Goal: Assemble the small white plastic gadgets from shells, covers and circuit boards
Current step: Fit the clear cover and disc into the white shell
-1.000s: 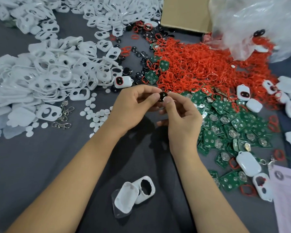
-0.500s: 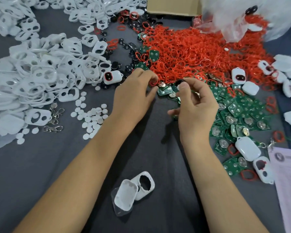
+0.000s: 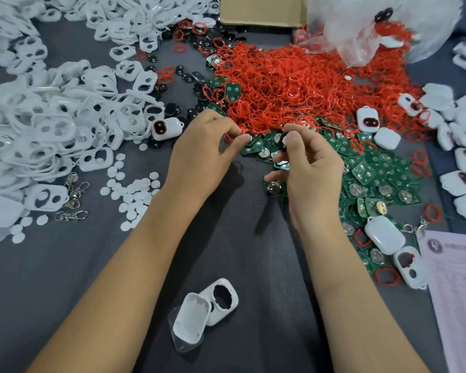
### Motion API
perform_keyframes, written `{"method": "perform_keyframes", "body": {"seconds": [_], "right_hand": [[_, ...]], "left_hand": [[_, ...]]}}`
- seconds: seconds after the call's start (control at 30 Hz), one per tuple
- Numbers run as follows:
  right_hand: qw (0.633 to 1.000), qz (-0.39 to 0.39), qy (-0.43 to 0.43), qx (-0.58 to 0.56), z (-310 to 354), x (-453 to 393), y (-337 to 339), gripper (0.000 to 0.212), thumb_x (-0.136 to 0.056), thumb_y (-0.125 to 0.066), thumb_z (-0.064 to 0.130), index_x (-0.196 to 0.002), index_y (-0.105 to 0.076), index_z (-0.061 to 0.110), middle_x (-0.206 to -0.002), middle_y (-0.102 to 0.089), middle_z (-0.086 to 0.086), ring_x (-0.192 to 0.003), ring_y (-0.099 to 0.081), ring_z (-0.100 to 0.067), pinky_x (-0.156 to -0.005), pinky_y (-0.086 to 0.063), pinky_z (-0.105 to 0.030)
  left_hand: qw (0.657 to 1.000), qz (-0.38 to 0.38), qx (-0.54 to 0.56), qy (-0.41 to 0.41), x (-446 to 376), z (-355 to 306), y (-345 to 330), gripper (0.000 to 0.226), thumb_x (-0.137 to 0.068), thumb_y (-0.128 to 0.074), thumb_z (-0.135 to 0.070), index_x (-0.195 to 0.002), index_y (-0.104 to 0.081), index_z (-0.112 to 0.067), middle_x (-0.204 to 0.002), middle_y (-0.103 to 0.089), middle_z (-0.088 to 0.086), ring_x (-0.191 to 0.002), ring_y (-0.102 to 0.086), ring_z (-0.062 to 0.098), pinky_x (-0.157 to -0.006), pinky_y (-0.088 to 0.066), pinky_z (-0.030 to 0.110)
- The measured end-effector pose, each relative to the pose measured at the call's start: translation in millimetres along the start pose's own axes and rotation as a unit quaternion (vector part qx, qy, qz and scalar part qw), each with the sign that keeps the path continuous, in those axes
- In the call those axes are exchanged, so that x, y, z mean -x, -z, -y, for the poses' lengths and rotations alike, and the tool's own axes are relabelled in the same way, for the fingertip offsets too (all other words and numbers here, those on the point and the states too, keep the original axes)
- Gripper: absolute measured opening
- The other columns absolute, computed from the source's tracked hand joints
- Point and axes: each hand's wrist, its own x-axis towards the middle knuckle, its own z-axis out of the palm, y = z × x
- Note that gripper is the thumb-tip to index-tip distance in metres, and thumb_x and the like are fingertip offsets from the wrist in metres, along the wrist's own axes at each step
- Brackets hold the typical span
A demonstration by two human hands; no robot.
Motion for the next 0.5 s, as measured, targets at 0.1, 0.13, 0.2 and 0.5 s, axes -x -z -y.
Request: {"method": "perform_keyframes", "body": {"seconds": [0.1, 0.13, 0.2, 0.5], "right_hand": [[0.998, 0.000, 0.027, 0.048, 2.0, -1.9, 4.2, 0.019, -0.106, -0.054, 0.009, -0.113, -0.071, 0.006, -0.061, -0.062, 0.013, -0.049, -0.059, -0.003, -0.042, -0.056, -0.032], [0.998, -0.003, 0.029, 0.053, 2.3, -2.4, 4.8, 0.018, -0.106, -0.054, 0.009, -0.112, -0.071, 0.007, -0.060, -0.062, 0.014, -0.048, -0.059, -0.003, -0.042, -0.056, -0.032], [0.998, -0.006, 0.027, 0.058, 2.0, -2.9, 4.8, 0.018, -0.106, -0.055, 0.009, -0.112, -0.071, 0.007, -0.058, -0.060, 0.013, -0.050, -0.058, -0.004, -0.043, -0.055, -0.029], [0.996, 0.008, 0.037, 0.078, -0.1, -0.7, 1.8, 0.017, -0.105, -0.056, 0.009, -0.112, -0.072, 0.007, -0.059, -0.061, 0.010, -0.055, -0.061, -0.007, -0.045, -0.056, -0.028]], "left_hand": [[1.000, 0.003, 0.007, -0.006, 1.9, -1.3, -1.8, 0.020, -0.097, -0.071, -0.041, -0.100, -0.076, -0.021, -0.096, -0.061, -0.008, -0.080, -0.047, 0.007, -0.072, -0.048, 0.034], [1.000, 0.003, 0.004, -0.007, 2.6, -1.6, -2.2, 0.020, -0.097, -0.071, -0.041, -0.102, -0.077, -0.023, -0.095, -0.062, -0.010, -0.079, -0.047, 0.006, -0.070, -0.048, 0.034], [1.000, -0.003, 0.003, -0.001, 3.9, -2.1, -2.3, 0.021, -0.093, -0.075, -0.043, -0.099, -0.079, -0.023, -0.089, -0.061, -0.013, -0.075, -0.047, 0.005, -0.066, -0.047, 0.032], [0.999, -0.012, 0.007, 0.042, 4.0, 0.0, -1.4, 0.031, -0.084, -0.080, -0.052, -0.079, -0.068, -0.025, -0.086, -0.062, -0.009, -0.081, -0.055, 0.007, -0.069, -0.047, 0.033]]}}
